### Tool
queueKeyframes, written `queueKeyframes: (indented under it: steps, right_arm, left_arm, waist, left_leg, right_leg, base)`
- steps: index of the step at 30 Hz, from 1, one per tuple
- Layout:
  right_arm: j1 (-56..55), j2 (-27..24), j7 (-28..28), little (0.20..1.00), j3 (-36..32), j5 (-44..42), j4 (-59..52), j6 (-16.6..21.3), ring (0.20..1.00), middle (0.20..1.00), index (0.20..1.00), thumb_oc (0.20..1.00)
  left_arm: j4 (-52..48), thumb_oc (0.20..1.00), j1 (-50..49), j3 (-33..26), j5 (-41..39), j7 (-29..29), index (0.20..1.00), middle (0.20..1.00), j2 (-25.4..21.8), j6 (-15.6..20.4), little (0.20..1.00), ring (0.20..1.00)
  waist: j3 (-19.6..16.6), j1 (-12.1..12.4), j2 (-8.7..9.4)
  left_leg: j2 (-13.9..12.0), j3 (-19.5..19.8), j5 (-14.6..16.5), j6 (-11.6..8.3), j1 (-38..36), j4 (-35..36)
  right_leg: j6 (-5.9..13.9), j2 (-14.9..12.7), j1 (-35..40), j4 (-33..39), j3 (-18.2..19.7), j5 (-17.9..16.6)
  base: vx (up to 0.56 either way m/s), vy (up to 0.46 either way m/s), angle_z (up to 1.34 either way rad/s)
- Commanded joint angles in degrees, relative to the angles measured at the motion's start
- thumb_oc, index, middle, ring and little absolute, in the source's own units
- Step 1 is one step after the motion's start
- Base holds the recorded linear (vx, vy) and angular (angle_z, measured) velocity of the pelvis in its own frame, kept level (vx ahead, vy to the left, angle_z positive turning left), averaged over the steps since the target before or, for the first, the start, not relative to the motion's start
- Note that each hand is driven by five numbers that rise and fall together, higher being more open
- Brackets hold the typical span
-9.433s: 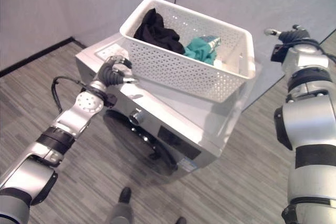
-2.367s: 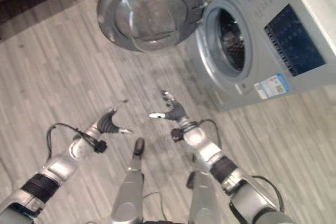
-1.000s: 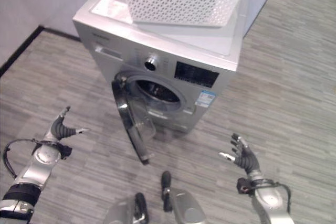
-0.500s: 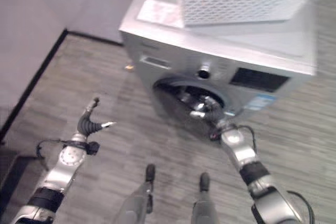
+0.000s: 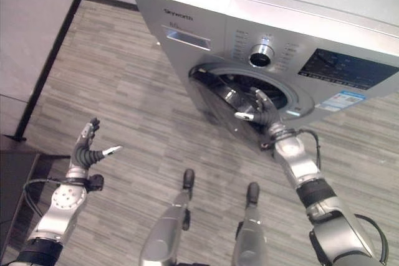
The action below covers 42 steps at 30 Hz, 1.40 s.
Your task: Grab the laundry basket,head to the washer,open it,put in the laundry and shut it.
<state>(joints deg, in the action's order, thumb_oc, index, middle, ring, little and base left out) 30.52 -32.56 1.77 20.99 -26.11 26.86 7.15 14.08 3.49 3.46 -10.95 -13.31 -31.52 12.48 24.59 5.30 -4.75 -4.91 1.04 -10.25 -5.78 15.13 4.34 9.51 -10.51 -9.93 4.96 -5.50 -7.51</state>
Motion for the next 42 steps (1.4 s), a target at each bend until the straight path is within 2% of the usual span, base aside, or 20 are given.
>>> queueKeyframes:
  steps: [1,5,6,7,12,15,20,27,33,35,37,38,40,42]
  right_arm:
    - [-3.32,4.6,-0.12,1.0,2.95,1.34,1.71,-0.31,1.0,1.0,1.0,1.0]
    - [-5.15,14.49,0.11,1.0,5.6,-2.79,1.68,-0.76,1.0,1.0,1.0,1.0]
    - [-6.59,19.4,-0.11,1.0,7.23,-7.21,1.17,-1.06,1.0,1.0,1.0,1.0]
    - [-6.57,19.42,-0.1,1.0,7.25,-7.22,1.17,-1.06,1.0,1.0,1.0,1.0]
    - [-10.24,29.34,-2.44,1.0,14.75,-18.62,-0.01,-2.95,1.0,1.0,1.0,1.0]
    - [-10.3,29.62,-3.14,1.0,16.61,-18.45,-0.83,-3.6,1.0,1.0,1.0,1.0]
    - [-9.4,27.07,-2.9,1.0,17.59,-13.46,-0.78,-4.09,1.0,1.0,1.0,1.0]
    - [-11.36,25.11,-1.46,1.0,13.33,-10.99,1.54,-3.22,1.0,1.0,1.0,1.0]
    - [-14.74,21.35,0.15,1.0,7.64,-9.32,0.87,-2.15,1.0,1.0,1.0,1.0]
    - [-15.38,19.91,0.55,1.0,5.01,-9.47,0.35,-1.84,1.0,1.0,1.0,1.0]
    - [-17.03,17.22,0.51,1.0,0.98,-9.35,-1.27,-1.62,1.0,1.0,1.0,1.0]
    - [-17.05,17.18,0.5,1.0,0.83,-9.35,-1.33,-1.66,1.0,1.0,1.0,1.0]
    - [-18.17,15.38,0.1,1.0,-1.31,-10.04,-2.67,-1.26,1.0,1.0,1.0,1.0]
    - [-19.09,13.02,-0.11,1.0,-3.62,-10.7,-4.27,-0.63,1.0,1.0,1.0,1.0]
  left_arm:
    - [-3.14,1.0,3.13,1.8,-2.14,0.45,1.0,1.0,-1.78,3.45,1.0,1.0]
    - [-6.98,1.0,3.07,3.84,-3.53,2.83,1.0,1.0,-2.14,2.18,1.0,1.0]
    - [-7.81,1.0,1.94,4.08,-3.25,2.91,1.0,1.0,-1.76,0.94,1.0,1.0]
    - [-7.84,1.0,1.92,4.04,-3.25,2.91,1.0,1.0,-1.78,0.92,1.0,1.0]
    - [-5.42,1.0,-3.21,2.36,-2.93,1.28,1.0,1.0,1.33,-2.44,1.0,1.0]
    - [-3.85,1.0,-3.99,1.96,-1.64,0.76,1.0,1.0,1.56,-3.01,1.0,1.0]
    - [-1.69,1.0,-4.85,1.28,0.43,0.7,1.0,1.0,1.12,-3.03,1.0,1.0]
    - [-1.72,1.0,-4.76,1.64,1.14,0.54,1.0,1.0,1.14,-2.48,1.0,1.0]
    - [-4.72,1.0,-2.06,2.13,4.83,-0.32,1.0,1.0,0.08,-1.86,1.0,1.0]
    - [-5.37,1.0,-0.4,3.34,6.25,1.2,1.0,1.0,-0.95,-2.17,1.0,1.0]
    - [-3.21,1.0,3.61,6.7,5.88,5.82,1.0,1.0,-3.72,-3.32,1.0,1.0]
    - [-2.98,1.0,3.88,6.91,5.82,5.82,1.0,1.0,-3.72,-3.21,1.0,1.0]
    - [1.6,1.0,8.34,10.59,5.67,9.54,1.0,1.0,-7.42,-3.76,1.0,1.0]
    - [11.86,1.0,17.49,17.87,7.11,14.35,1.0,1.0,-11.19,-5.82,1.0,1.0]
  waist:
    - [-1.6,-0.31,2.08]
    - [-0.8,-0.64,2.33]
    - [-1.05,-0.52,2.61]
    - [-1.14,-0.53,2.66]
    - [-2.81,0.89,2.34]
    - [-3.49,1.16,2.08]
    - [-5.29,1.63,1.62]
    - [-6.29,0.83,2.07]
    - [-6.94,-0.93,2.77]
    - [-7.09,-1.77,2.93]
    - [-7.72,-3.67,3.17]
    - [-7.68,-3.49,3.15]
    - [-8.07,-4.92,3.23]
    - [-8.09,-6.65,3.28]
  left_leg:
    - [-2.41,-1.83,8.24,-0.47,-1.19,-4.95]
    - [-4.55,-1.87,8.53,-0.76,-3.06,-5.34]
    - [-5.76,-2.31,8.88,-0.94,-4.42,-5.44]
    - [-5.74,-2.32,8.7,-0.93,-4.27,-5.36]
    - [-8.48,-2.63,9.21,-1.67,-8.78,-5.78]
    - [-8.54,-1.98,8.81,-1.88,-9.21,-5.34]
    - [-7.98,-0.44,8.5,-2.03,-9.7,-4.36]
    - [-7.49,-0.86,8.57,-1.82,-10.27,-2.63]
    - [-7.17,-1.59,8.75,-1.64,-10.53,-2.09]
    - [-7.14,-1.87,8.8,-1.58,-10.67,-1.86]
    - [-7.11,-2.71,8.83,-1.61,-11.11,-1.33]
    - [-7.11,-2.76,8.82,-1.61,-11.16,-1.29]
    - [-7.2,-3.38,8.67,-1.67,-11.56,-0.73]
    - [-7.45,-4.11,8.3,-1.86,-11.74,0.03]
  right_leg:
    - [-0.64,-4.66,-3.13,-6.77,0.62,5.66]
    - [-1.29,-2.66,-2.68,-8.61,1.0,7.35]
    - [-1.52,-1.59,-1.93,-8.72,1.03,7.79]
    - [-1.53,-1.6,-2.06,-8.59,1.06,7.59]
    - [-2.29,0.07,1.87,-9.97,0.03,9.87]
    - [-2.34,-0.03,3.08,-9.66,-0.89,10.13]
    - [-2.23,-0.43,5.26,-9.11,-2.81,10.83]
    - [-1.7,-0.89,5.07,-8.55,-2.65,10.2]
    - [-1.34,-1.2,4.77,-8.18,-2.21,9.88]
    - [-1.23,-1.23,4.78,-8.05,-1.95,9.85]
    - [-0.98,-1.28,4.56,-7.91,-1.37,9.63]
    - [-0.97,-1.28,4.55,-7.91,-1.32,9.64]
    - [-0.79,-1.2,4.32,-7.75,-0.83,9.43]
    - [-0.53,-1.09,3.92,-7.56,-0.5,9.09]
  base:
    - [-0.04,-0.099,0.01]
    - [-0.03,-0.103,-0.05]
    - [0.0,-0.105,-0.13]
    - [-0.01,-0.1,-0.15]
    - [0.05,-0.059,-0.14]
    - [0.04,-0.015,0.03]
    - [0.04,-0.015,0.34]
    - [0.02,0.006,0.08]
    - [0.01,0.01,0.0]
    - [0.01,0.016,-0.01]
    - [0.03,0.04,-0.04]
    - [0.03,0.044,-0.05]
    - [0.02,0.037,-0.14]
    - [-0.01,0.019,-0.14]
